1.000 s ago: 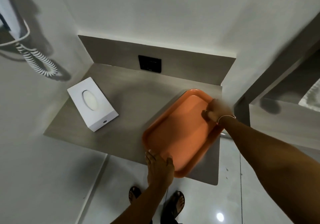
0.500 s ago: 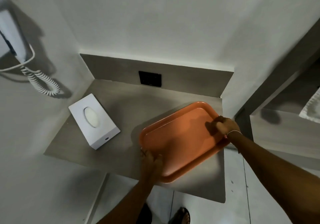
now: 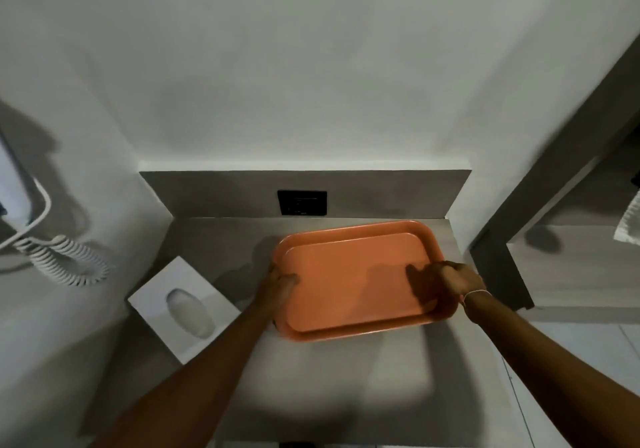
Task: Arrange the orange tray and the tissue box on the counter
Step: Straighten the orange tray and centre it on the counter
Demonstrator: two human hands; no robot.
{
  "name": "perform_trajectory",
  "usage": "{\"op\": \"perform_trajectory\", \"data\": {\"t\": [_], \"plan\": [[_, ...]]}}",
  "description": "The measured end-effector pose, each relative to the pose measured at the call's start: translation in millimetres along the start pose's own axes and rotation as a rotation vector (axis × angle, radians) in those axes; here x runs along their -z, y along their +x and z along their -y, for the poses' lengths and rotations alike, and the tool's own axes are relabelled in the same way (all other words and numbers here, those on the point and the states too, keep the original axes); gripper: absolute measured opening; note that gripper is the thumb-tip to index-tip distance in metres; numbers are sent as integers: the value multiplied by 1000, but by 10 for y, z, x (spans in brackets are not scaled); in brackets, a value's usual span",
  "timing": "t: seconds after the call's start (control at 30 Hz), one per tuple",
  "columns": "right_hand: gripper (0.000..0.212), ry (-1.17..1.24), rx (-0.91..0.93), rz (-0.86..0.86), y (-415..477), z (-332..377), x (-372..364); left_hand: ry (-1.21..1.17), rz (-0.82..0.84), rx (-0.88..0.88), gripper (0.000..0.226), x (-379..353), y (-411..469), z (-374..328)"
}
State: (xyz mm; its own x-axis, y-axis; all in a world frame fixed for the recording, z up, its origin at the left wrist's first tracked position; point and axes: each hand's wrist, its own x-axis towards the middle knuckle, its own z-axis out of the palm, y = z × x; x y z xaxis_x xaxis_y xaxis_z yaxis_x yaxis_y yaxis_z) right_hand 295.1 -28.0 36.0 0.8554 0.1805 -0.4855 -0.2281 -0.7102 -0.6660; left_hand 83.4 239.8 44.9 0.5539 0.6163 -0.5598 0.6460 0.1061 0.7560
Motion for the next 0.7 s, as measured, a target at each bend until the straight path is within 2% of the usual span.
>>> {"op": "perform_trajectory", "data": {"t": [0.1, 0.2, 0.33, 0.5, 0.53, 0.57, 0.63, 0.7], "plan": [[36, 27, -30, -34, -30, 49, -145, 121, 52, 27, 37, 104, 183, -148], [38, 30, -51, -53, -54, 80, -264, 161, 50, -10, 15, 150, 323, -237], [38, 47, -76, -66, -2, 112, -375, 160, 55, -47, 18, 193, 490, -267], [39, 29, -74, -78, 28, 100, -453, 173, 46, -46, 12, 184, 621, -253], [39, -9, -59, -74, 39, 85, -458, 210, 36, -53, 13, 163, 623, -240], [41, -94, -23, -70, 51, 62, -471, 300, 26, -79, 29, 136, 615, -212], [53, -328, 89, -101, 16, -15, -522, 654, -10, -174, 66, 61, 526, -86], [67, -426, 233, -128, -154, -128, -641, 898, -68, -356, 75, -82, 326, 172]]}}
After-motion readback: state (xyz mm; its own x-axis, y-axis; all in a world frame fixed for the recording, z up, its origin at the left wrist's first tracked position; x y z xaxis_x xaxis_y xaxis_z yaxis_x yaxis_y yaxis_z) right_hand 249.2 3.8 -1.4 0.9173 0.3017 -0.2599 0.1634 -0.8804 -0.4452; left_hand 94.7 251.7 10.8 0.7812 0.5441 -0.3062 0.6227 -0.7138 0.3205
